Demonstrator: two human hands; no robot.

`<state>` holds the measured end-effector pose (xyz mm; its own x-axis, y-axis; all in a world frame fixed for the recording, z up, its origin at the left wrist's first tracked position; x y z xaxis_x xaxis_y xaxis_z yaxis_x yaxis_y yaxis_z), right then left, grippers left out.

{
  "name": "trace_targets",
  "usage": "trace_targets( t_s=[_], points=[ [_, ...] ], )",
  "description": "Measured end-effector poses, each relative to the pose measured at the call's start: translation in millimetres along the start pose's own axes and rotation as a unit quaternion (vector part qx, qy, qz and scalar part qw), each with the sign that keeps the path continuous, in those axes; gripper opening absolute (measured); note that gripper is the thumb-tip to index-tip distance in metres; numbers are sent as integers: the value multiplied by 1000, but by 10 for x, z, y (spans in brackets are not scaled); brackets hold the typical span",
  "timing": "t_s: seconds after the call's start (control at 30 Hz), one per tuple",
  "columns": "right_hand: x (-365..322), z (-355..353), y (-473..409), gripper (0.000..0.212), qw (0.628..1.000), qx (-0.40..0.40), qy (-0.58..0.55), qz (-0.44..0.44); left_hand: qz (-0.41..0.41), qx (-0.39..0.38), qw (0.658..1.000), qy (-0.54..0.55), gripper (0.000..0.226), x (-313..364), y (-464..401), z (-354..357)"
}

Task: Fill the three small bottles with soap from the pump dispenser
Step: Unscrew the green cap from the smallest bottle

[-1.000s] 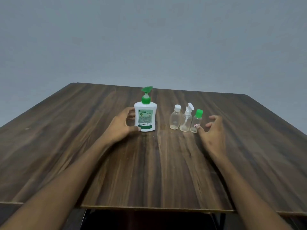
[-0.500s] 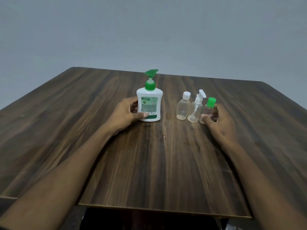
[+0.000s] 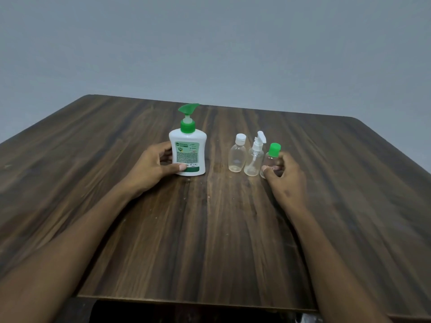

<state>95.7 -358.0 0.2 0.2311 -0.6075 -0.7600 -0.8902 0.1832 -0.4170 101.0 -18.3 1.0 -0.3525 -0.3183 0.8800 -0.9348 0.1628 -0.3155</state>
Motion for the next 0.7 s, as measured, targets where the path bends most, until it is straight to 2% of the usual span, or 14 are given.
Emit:
trace_targets(
  t_s=[0.7],
  points=[
    [-21, -11, 25, 20, 999, -3, 37, -3, 7, -5, 1000, 15, 47, -6, 40, -34]
  ],
)
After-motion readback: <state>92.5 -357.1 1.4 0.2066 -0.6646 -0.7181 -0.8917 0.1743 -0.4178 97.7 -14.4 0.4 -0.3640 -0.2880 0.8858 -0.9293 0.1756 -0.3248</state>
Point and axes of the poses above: each hand's wrist, its own y-axis away from the middle knuckle, its own z-axis out of the palm, x = y × z, the point moved 7 cm from there along -y, towards the middle knuckle, and after that the axes turned 4 degrees about y, right-handed, at the moved point
